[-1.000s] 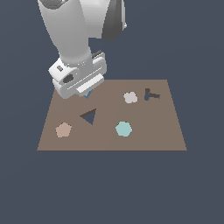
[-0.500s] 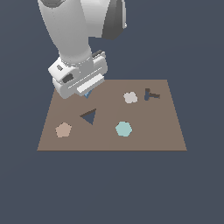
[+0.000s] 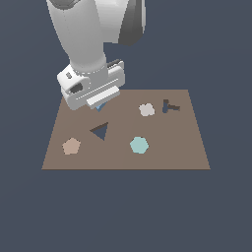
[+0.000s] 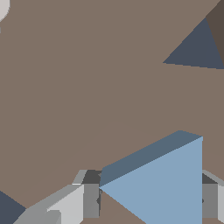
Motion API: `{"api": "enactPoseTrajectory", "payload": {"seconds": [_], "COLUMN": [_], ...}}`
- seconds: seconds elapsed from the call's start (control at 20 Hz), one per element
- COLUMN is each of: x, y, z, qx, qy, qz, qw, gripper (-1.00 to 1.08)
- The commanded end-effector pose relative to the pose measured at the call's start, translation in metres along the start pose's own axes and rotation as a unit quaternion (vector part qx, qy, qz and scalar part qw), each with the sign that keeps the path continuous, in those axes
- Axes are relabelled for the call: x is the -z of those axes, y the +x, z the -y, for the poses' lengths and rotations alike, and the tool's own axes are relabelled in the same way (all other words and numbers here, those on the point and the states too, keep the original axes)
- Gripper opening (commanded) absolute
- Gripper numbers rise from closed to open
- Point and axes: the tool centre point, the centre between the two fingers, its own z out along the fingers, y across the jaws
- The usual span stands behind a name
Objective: Insert a designated object into the corresponding slot on a board.
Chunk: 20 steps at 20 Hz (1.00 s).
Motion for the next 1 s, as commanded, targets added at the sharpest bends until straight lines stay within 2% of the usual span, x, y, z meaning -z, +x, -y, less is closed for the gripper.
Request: {"api": "enactPoseTrajectory", "payload": {"seconds": [0.0,0.25,0.5,0.75,0.95], "x": [0.0,0.001,0.002,0.003,0.003], "y": [0.004,0.014,0.028,0.043,0.056], "z": [0.002,0.005,0.007,0.006,0.003], "qx": [-0.026,-0.092,-0.175,-0.268,-0.343], "qy": [0.0,0.0,0.0,0.0,0.0], "qz": [0.0,0.0,0.0,0.0,-0.001], "qw": [0.9997,0.9958,0.9846,0.9633,0.9394], "gripper": [-1.0,-1.0,-1.0,-1.0,-1.0]}}
